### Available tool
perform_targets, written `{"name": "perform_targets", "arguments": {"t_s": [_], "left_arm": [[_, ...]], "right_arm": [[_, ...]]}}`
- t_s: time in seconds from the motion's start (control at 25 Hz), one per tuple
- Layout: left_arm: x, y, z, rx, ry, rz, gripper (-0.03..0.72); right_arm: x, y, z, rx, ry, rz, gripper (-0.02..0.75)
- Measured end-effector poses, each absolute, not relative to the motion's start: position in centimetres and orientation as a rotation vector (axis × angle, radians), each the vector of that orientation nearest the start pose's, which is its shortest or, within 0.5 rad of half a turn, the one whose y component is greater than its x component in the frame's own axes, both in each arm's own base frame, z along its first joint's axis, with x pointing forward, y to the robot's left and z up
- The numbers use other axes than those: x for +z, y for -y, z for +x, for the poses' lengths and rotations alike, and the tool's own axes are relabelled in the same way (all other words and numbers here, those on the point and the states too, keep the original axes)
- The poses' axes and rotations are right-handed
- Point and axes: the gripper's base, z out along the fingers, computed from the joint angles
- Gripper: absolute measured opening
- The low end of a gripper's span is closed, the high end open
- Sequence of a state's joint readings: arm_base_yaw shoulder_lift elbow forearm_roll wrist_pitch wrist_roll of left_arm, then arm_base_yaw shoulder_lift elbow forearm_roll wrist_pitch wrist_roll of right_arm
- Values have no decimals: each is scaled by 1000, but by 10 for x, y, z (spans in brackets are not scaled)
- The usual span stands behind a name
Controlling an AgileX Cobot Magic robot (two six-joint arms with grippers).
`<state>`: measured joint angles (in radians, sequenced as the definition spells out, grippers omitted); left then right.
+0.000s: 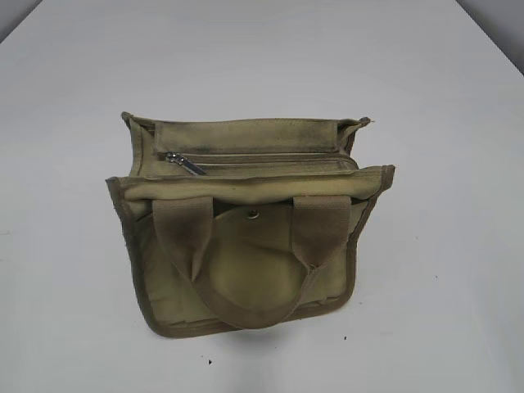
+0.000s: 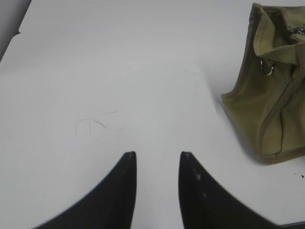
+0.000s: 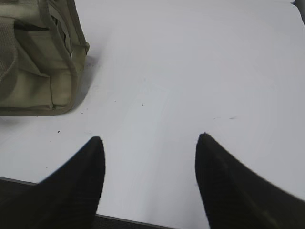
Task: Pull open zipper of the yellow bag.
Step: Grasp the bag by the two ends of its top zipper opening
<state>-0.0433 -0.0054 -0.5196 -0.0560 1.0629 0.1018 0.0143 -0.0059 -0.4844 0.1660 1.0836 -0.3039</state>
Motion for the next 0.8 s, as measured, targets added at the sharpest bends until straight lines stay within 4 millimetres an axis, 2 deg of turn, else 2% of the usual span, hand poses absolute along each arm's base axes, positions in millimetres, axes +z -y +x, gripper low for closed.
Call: {"name": "perform_targets", "arguments": {"t_s": [0.8], "left_arm": [[283,4,-8,-30,-2015,150,239]], "right_arm": [[272,-13,-6,22,-2038,-336,468]]}}
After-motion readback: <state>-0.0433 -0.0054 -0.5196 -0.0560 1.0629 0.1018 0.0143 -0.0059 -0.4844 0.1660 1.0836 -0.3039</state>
